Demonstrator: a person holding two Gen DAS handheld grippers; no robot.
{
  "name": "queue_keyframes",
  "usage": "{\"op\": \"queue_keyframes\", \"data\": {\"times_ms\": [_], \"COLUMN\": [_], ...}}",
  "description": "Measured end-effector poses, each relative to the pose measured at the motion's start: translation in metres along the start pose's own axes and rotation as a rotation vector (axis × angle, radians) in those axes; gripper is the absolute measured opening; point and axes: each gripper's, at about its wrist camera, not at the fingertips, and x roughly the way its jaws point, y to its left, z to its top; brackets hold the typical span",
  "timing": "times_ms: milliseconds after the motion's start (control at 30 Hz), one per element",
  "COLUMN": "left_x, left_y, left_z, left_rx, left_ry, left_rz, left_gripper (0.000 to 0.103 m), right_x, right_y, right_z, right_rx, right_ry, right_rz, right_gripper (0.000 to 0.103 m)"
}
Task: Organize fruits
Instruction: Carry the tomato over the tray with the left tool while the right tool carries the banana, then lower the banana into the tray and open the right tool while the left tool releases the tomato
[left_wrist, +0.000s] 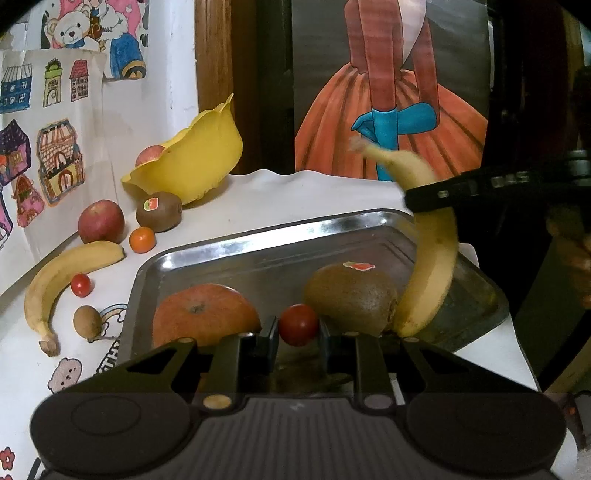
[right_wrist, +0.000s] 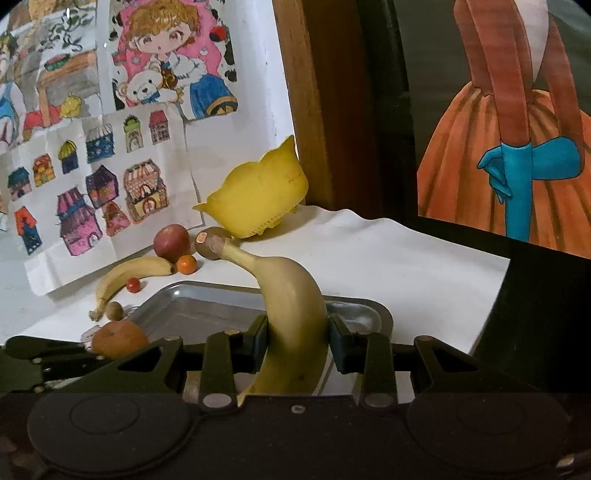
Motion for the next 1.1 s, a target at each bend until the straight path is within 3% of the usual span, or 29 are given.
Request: {"op": "queue_keyframes", "data": {"times_ms": [567,1000,1100], "left_x": [0.008,0.009,0.008], "left_y": [-0.001,-0.001,0.000], "left_z": [-0.004,-0.005,-0.004], "left_rx": [0.001,-0.004,-0.008], "left_ry": [0.026,0.033,0.041], "left_rz": [-0.014,-0.023,-0.034], "left_gripper": [0.027,0.027,0.032], "right_x": [0.053,0.054,0.050], "right_y": [-0.001,0.006,0.007], "right_z": [-0.012,-0.014,-0.013], "right_rx": [0.049,0.026,0.014], "right_ry": [0.076,0.085,0.070], "right_rz": [0.012,0.013,0.010], "right_gripper": [0.037,0.040,0.041]}}
